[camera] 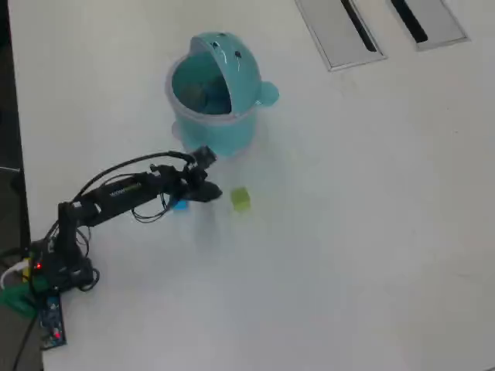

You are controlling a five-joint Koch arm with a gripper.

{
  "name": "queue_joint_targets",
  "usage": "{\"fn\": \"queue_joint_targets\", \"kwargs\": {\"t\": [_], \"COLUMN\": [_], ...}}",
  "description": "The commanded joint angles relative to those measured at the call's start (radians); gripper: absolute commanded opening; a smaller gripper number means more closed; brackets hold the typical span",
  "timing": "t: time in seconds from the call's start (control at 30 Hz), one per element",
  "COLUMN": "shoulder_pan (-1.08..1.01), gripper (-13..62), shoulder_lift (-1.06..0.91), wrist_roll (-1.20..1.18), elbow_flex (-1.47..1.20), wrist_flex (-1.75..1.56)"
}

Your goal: Grasp RGB lego blocks and put them in the bin one by one.

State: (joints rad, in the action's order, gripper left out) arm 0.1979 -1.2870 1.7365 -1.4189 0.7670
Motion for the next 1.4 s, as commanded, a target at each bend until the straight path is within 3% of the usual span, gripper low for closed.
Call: {"fn": "queue_joint_targets", "kwargs": {"t": [0.0,1.37], "shoulder_pan": [-0.034,-0.104], "gripper": [32.2,30.8], "shoulder_lift": [0.005,0.489], "wrist_roll": [-0.002,-0.02], "elbow_flex": [0.066,0.569], "wrist_flex": [-0.084,-0.075]}}
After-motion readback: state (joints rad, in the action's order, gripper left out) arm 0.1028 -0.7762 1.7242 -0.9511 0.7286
